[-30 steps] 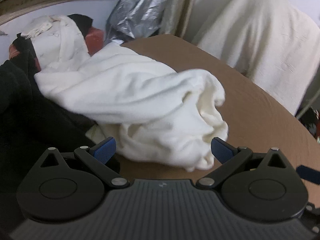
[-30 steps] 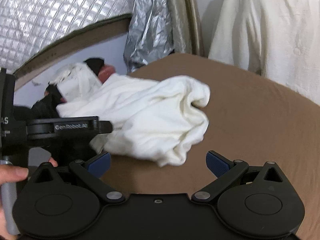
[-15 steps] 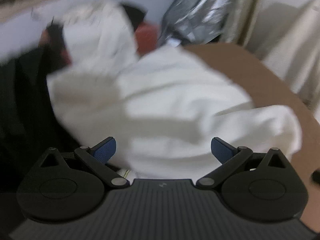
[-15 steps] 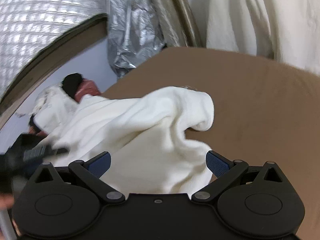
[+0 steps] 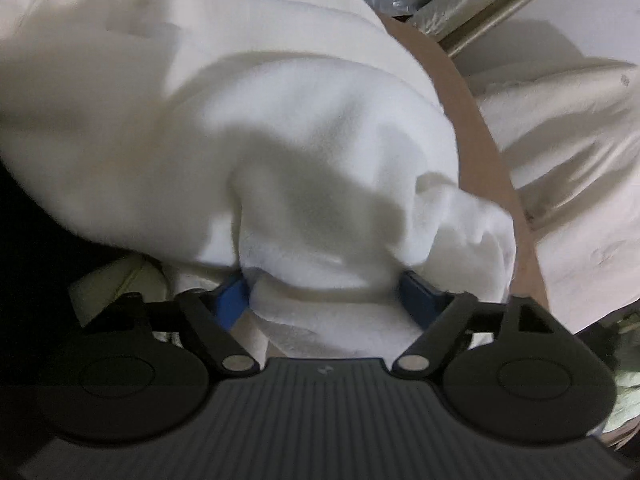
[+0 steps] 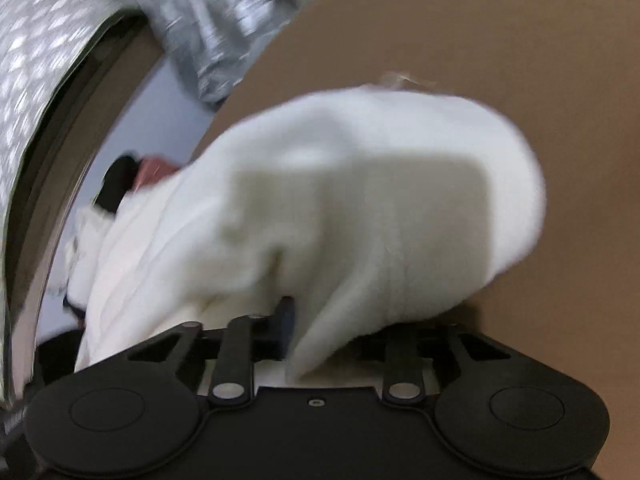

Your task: Fold clothes

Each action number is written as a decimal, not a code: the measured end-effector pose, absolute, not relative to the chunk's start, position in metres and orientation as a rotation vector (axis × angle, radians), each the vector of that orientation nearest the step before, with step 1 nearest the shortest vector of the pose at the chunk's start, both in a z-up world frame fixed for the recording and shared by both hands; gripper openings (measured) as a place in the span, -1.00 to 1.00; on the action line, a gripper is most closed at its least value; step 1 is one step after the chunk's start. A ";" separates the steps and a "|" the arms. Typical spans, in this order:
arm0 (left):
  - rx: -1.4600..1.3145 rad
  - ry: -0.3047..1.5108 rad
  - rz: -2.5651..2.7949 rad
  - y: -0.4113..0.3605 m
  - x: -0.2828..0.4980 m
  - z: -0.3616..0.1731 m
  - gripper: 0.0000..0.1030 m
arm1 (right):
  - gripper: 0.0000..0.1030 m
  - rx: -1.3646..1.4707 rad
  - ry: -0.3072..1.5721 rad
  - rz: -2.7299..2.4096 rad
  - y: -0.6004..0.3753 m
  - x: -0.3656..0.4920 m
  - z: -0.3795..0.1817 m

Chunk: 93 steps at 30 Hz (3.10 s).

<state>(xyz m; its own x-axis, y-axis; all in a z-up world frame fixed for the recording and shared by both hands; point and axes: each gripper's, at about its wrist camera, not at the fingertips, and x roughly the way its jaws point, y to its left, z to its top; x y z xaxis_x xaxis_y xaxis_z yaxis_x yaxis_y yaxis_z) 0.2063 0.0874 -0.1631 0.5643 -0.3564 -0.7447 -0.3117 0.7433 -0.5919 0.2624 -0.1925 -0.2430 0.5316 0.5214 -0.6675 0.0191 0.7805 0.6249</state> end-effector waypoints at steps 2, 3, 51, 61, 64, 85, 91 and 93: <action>-0.834 0.979 -0.052 0.093 0.203 -0.164 0.30 | -0.70 0.651 0.990 0.380 -0.180 0.254 -0.239; -0.856 0.967 -0.074 0.094 0.201 -0.163 0.27 | -0.71 0.689 0.993 0.407 -0.178 0.249 -0.237; 0.187 0.613 -0.473 -0.124 0.079 -0.048 0.81 | 0.12 0.244 1.110 -0.211 -0.372 -0.022 -0.041; -0.235 0.639 -0.388 -0.061 0.152 -0.063 0.77 | 0.13 0.662 0.902 -0.092 -0.494 0.029 -0.104; -0.267 0.634 -0.435 -0.058 0.154 -0.071 0.77 | 0.13 0.646 0.999 -0.168 -0.519 0.052 -0.137; -0.470 0.773 -0.823 -0.120 0.165 -0.120 -0.72 | 0.13 0.366 1.091 -0.107 -0.470 0.128 -0.224; -0.471 0.763 -0.797 -0.115 0.163 -0.113 -0.72 | -0.86 0.398 0.938 -0.132 -0.453 0.079 -0.188; -0.493 0.743 -0.781 -0.108 0.163 -0.108 -0.72 | -0.86 0.395 0.870 -0.161 -0.457 0.055 -0.168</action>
